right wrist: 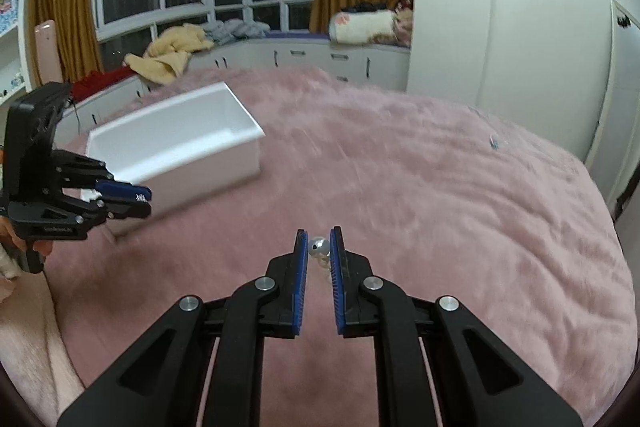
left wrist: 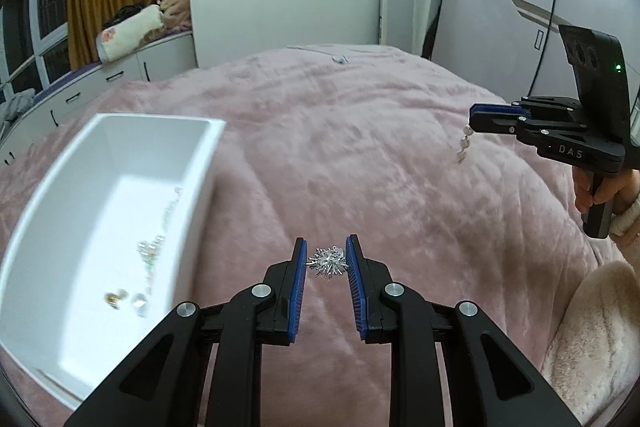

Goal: Organize jewelry
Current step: 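Carry the brooch and pearl earring over the white box with both tools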

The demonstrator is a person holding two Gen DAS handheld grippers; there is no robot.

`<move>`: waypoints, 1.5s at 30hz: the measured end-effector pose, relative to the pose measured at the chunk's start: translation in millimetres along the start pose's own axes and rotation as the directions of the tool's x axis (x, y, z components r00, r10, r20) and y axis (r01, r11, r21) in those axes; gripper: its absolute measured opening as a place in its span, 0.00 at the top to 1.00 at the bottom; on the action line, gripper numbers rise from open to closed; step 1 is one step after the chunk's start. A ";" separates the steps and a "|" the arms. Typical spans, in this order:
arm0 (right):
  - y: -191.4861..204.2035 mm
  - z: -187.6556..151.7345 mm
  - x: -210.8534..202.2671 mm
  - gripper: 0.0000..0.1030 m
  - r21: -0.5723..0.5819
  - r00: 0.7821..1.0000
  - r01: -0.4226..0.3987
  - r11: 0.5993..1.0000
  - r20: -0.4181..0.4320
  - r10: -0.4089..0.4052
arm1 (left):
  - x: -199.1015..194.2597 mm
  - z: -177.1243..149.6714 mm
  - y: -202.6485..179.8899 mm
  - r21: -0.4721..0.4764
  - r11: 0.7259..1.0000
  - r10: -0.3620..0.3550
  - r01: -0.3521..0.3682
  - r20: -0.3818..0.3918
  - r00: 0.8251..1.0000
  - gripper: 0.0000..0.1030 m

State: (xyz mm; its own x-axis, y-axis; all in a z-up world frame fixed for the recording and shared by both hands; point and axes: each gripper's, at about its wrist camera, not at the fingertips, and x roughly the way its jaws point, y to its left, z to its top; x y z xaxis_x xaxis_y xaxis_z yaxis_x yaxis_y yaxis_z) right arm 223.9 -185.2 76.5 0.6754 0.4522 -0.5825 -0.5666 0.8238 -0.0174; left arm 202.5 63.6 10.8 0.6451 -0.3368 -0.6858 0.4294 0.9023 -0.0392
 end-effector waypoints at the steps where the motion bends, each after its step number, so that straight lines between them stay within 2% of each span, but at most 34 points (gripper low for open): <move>1: 4.5 7.4 -1.0 0.88 -0.008 1.000 -0.003 1.000 0.011 0.004 | -5.0 3.0 4.0 -0.005 1.000 0.006 -0.006 0.001 1.000 0.76; 13: 58.5 101.1 -3.8 0.88 -0.053 0.983 -0.108 0.993 0.143 0.114 | -82.8 35.6 73.8 -0.100 0.987 0.129 -0.124 0.049 0.990 0.76; 24: 114.1 158.6 18.3 0.88 -0.115 0.958 -0.212 0.970 0.171 0.230 | -120.5 50.0 114.6 -0.103 0.974 0.206 -0.199 0.055 0.977 0.76; 35: 158.9 185.5 56.5 0.88 -0.159 0.948 -0.269 0.950 0.129 0.290 | -118.7 56.5 142.5 -0.106 0.966 0.242 -0.237 0.038 0.970 0.76; 45: 178.4 196.5 100.3 0.88 -0.154 0.947 -0.296 0.943 0.077 0.310 | -92.3 55.2 170.9 -0.091 0.962 0.254 -0.256 -0.028 0.967 0.76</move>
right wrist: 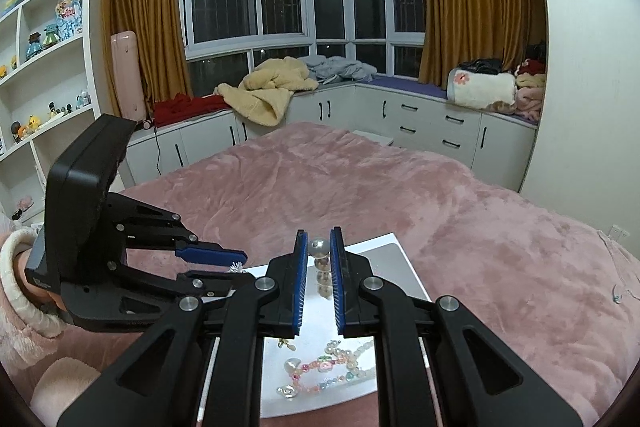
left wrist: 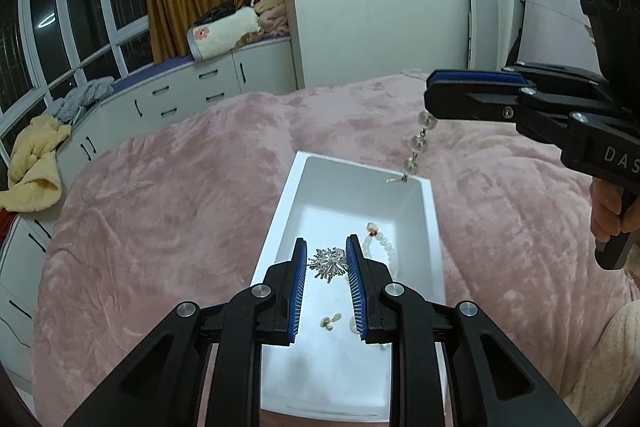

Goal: Organize jewelry
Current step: 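Carry the brooch and pearl earring over the white box with both tools, then open both tools to drop the brooch and earring into the box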

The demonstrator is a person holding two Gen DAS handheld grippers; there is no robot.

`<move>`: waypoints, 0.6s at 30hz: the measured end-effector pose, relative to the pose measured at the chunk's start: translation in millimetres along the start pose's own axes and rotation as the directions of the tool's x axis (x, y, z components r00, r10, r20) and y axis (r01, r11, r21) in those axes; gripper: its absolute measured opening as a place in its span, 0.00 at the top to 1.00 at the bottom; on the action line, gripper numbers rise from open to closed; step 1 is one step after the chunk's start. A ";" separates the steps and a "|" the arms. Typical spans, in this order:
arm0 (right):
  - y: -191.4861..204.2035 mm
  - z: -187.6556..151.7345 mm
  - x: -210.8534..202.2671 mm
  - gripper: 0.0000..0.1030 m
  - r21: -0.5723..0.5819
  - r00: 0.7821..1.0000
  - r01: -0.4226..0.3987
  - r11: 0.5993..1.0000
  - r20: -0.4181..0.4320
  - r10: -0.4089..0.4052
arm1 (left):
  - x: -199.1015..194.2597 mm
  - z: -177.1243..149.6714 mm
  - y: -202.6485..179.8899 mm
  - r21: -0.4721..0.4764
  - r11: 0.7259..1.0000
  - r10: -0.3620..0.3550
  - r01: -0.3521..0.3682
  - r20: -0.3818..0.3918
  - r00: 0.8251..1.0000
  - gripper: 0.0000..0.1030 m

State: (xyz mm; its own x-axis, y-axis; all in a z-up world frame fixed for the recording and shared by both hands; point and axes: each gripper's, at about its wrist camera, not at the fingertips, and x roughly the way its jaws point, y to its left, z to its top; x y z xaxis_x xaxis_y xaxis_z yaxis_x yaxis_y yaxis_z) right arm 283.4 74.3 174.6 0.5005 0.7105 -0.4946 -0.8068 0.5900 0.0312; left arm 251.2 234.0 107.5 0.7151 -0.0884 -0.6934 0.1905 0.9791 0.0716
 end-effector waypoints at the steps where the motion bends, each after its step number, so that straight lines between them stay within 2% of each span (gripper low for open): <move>1: -0.3 0.3 5.3 0.88 -0.001 1.000 0.000 1.000 -0.007 0.000 | 3.8 -0.7 2.1 0.002 1.000 0.004 -0.004 -0.008 1.000 0.76; 18: -29.5 -9.4 75.0 0.88 0.062 0.996 0.000 0.998 -0.091 0.006 | 50.2 -31.8 17.5 -0.021 1.000 -0.007 0.004 -0.103 0.995 0.76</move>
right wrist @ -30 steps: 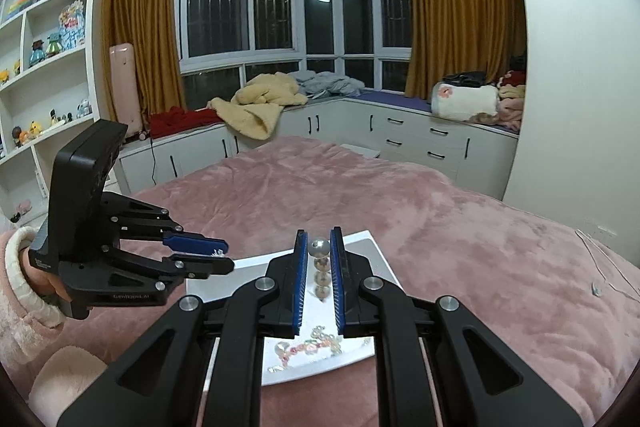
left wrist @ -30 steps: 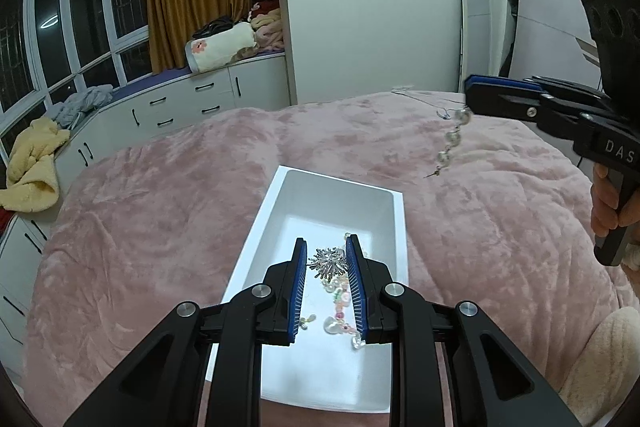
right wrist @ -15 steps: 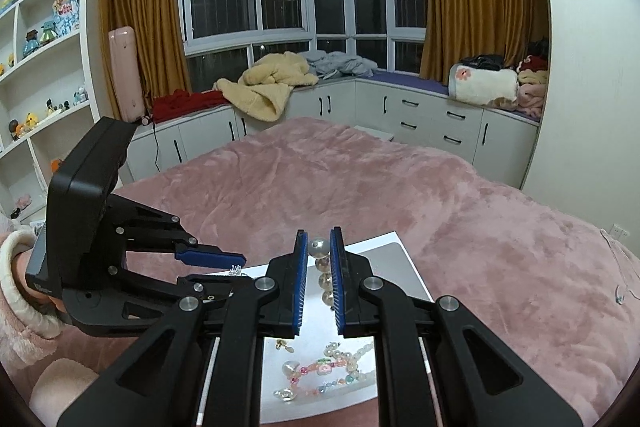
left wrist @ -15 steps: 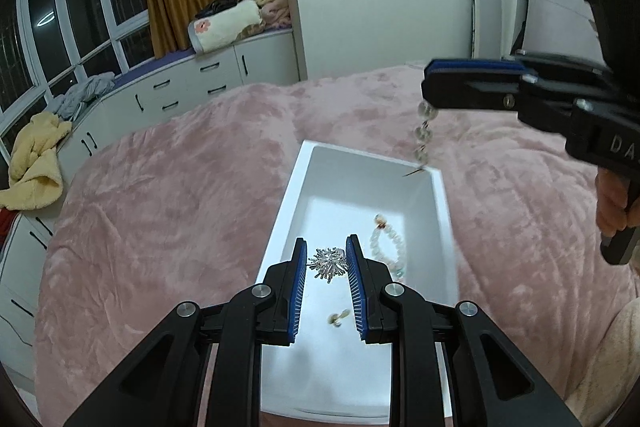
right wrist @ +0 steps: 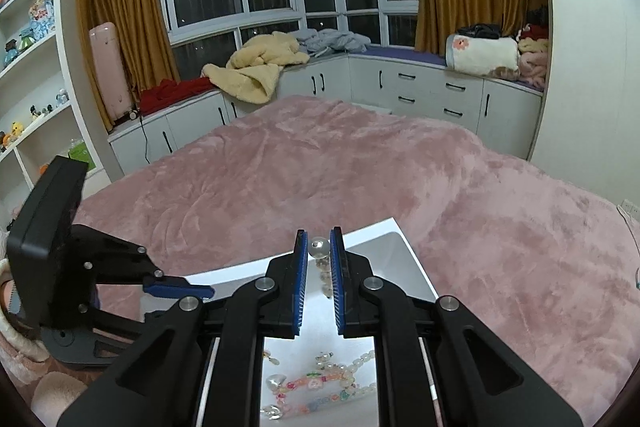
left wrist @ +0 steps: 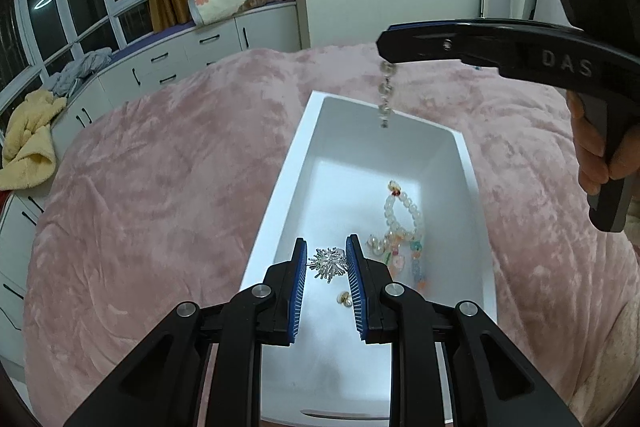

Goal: Organize jewelry
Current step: 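Open both tools to drop the brooch and earring into the box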

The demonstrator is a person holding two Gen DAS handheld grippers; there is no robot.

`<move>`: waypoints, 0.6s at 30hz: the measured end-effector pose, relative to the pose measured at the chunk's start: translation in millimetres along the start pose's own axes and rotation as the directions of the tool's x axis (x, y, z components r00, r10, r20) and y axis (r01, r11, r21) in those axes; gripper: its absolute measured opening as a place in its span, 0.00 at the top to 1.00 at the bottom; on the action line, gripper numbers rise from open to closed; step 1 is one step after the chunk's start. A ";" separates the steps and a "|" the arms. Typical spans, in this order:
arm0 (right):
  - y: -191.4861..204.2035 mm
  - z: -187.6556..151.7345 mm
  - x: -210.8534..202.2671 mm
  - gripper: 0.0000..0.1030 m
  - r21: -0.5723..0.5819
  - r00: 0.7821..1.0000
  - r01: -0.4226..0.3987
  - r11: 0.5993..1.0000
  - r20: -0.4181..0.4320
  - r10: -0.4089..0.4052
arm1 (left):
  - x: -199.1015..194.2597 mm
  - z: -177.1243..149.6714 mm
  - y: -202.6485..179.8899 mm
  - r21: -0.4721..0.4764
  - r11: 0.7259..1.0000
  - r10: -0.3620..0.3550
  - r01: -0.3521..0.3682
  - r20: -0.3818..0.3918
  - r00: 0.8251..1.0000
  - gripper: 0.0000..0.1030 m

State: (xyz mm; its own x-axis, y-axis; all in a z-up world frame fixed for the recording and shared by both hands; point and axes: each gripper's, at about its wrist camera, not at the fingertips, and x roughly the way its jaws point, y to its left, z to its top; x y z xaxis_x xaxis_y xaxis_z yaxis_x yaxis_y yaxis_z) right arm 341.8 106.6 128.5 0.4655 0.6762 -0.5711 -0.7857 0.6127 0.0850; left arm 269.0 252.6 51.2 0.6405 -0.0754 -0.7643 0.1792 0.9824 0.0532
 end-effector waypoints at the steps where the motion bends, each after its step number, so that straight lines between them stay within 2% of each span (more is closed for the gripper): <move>1: -1.9 -1.7 2.9 0.88 0.007 1.000 -0.002 1.000 -0.005 0.002 | 1.8 -0.5 0.3 0.000 1.000 -0.003 0.003 -0.004 1.000 0.76; 11: -18.3 -11.4 15.1 0.87 0.043 0.999 0.025 0.999 -0.033 -0.023 | 10.7 -6.4 -1.2 0.007 1.000 -0.012 0.012 -0.017 1.000 0.76; 14: -20.9 -11.7 14.8 0.86 0.050 0.999 0.032 0.998 -0.034 -0.031 | 10.8 -9.5 -0.8 0.010 1.000 -0.002 0.002 -0.018 1.000 0.72; 16: -21.3 -11.4 14.2 0.80 0.049 0.998 0.043 0.998 -0.038 -0.041 | 10.0 -11.9 0.4 0.002 1.000 0.009 -0.009 -0.015 1.000 0.61; 17: -20.1 -11.5 13.3 0.76 0.048 0.998 0.046 0.998 -0.038 -0.044 | 9.5 -12.9 0.8 -0.003 1.000 0.011 -0.011 -0.014 1.000 0.60; 18: -19.7 -11.7 11.7 0.63 0.049 0.998 0.053 0.997 -0.036 -0.051 | 8.7 -14.0 0.9 -0.007 1.000 0.012 -0.012 -0.011 1.000 0.59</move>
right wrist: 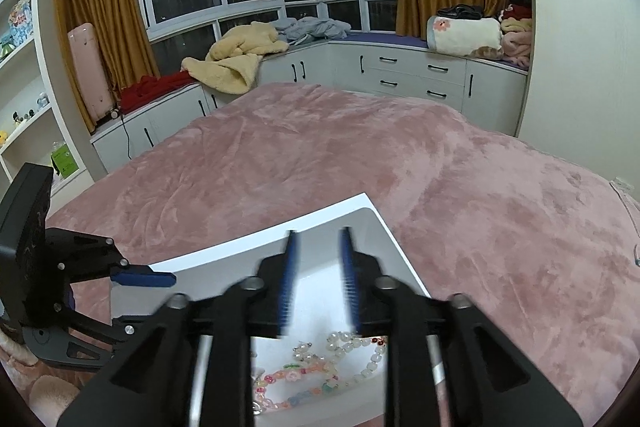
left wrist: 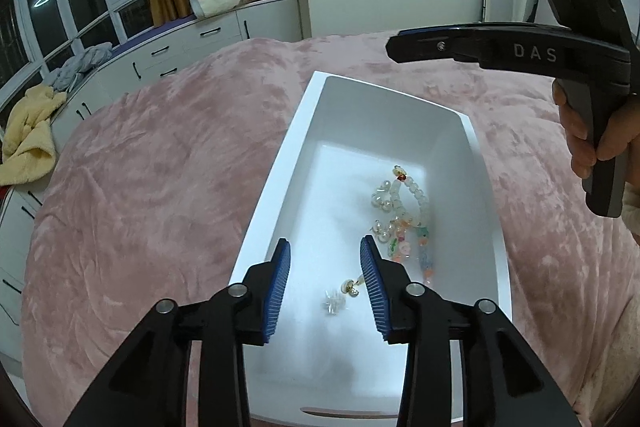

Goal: Organize jewelry

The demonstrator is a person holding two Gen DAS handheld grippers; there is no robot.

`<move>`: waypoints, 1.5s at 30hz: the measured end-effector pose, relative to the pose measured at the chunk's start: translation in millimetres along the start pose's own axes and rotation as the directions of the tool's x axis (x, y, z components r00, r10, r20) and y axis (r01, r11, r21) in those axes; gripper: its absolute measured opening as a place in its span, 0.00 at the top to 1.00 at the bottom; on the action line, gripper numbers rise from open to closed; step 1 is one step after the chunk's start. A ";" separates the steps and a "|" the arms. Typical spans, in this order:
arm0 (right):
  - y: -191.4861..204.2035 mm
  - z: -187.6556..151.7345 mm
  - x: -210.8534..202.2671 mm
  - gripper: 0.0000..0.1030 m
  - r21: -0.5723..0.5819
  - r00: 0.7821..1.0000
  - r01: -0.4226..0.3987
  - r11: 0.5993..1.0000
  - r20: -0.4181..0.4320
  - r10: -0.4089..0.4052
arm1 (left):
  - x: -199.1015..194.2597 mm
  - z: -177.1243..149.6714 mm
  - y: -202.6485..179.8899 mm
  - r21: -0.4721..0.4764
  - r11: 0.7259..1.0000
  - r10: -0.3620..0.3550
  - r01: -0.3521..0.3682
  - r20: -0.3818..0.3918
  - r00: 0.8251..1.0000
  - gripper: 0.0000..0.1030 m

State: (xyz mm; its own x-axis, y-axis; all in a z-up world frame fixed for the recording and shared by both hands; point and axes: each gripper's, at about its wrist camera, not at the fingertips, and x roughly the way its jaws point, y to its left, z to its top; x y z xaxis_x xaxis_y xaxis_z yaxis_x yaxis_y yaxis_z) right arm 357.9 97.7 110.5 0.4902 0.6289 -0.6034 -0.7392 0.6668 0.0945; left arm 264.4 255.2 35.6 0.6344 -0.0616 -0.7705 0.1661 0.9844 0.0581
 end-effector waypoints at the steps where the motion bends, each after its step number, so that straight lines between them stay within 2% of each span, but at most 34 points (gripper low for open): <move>1: 0.5 -0.2 -1.6 0.52 0.002 1.000 0.005 1.000 0.005 -0.005 | -1.1 -0.5 -0.1 -0.003 1.000 0.005 -0.005 0.004 1.000 0.52; 3: 1.7 -0.7 -8.2 0.36 0.006 0.999 0.018 1.000 0.026 -0.018 | -7.0 -1.1 -0.8 -0.013 1.000 0.016 -0.015 0.030 0.999 0.43; 4: 2.0 -1.3 -11.6 0.34 0.007 0.999 0.020 1.000 0.036 -0.021 | -9.9 -1.1 -1.1 -0.017 1.000 0.023 -0.022 0.041 0.999 0.35; 5: 2.3 -1.7 -15.9 0.33 0.007 0.999 0.023 1.000 0.047 -0.023 | -13.0 -1.3 -0.9 -0.022 0.999 0.031 -0.030 0.051 0.998 0.32; 9: 5.1 -2.5 -36.3 0.19 0.007 0.995 0.048 0.999 0.089 -0.048 | -34.3 -2.2 -1.6 -0.056 0.997 0.049 -0.043 0.114 0.992 0.24; 13: 5.7 -7.0 -63.7 0.12 0.026 0.989 0.069 0.997 0.126 -0.071 | -58.0 -7.3 -2.9 -0.098 0.993 0.086 -0.070 0.169 0.982 0.12; 16: 7.4 -11.5 -82.4 0.04 0.034 0.983 0.115 0.993 0.141 -0.118 | -75.0 -12.9 -4.3 -0.130 0.986 0.124 -0.100 0.192 0.974 0.09; 19: 11.2 -20.3 -101.0 0.05 0.035 0.976 0.153 0.988 0.153 -0.157 | -88.9 -18.2 -3.6 -0.165 0.977 0.164 -0.132 0.192 0.968 0.08; 23: 18.7 -36.5 -112.9 0.05 0.017 0.970 0.209 0.978 0.121 -0.210 | -107.4 -28.1 -4.4 -0.203 0.964 0.209 -0.170 0.190 0.959 0.05; 28: 26.5 -63.6 -129.5 0.05 0.088 0.961 0.244 0.966 0.114 -0.253 | -131.8 -43.9 -13.1 -0.265 0.930 0.307 -0.255 0.179 0.935 0.03; 33: 47.9 -95.1 -145.2 0.05 0.100 0.944 0.292 0.951 0.130 -0.304 | -143.2 -65.1 -27.9 -0.342 0.900 0.345 -0.272 0.176 0.922 0.03; 38: 75.1 -126.1 -154.4 0.05 0.065 0.927 0.336 0.940 0.152 -0.342 | -141.9 -85.5 -44.2 -0.410 0.877 0.343 -0.251 0.169 0.924 0.03; 41: 88.7 -140.2 -155.3 0.05 0.033 0.926 0.347 0.937 0.148 -0.348 | -135.5 -96.7 -54.1 -0.411 0.883 0.315 -0.227 0.160 0.935 0.03; 45: 98.2 -155.1 -158.1 0.05 0.041 0.934 0.328 0.944 0.135 -0.331 | -136.5 -103.7 -66.3 -0.379 0.895 0.318 -0.235 0.173 0.932 0.03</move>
State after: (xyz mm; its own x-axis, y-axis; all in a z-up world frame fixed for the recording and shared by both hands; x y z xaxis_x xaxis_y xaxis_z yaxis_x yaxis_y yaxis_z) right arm 136.2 1.7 92.4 0.7647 0.4210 -0.4878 -0.5178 0.8520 -0.0765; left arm 88.4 215.4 71.1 0.7746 0.2269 -0.5903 -0.2864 0.9581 -0.0076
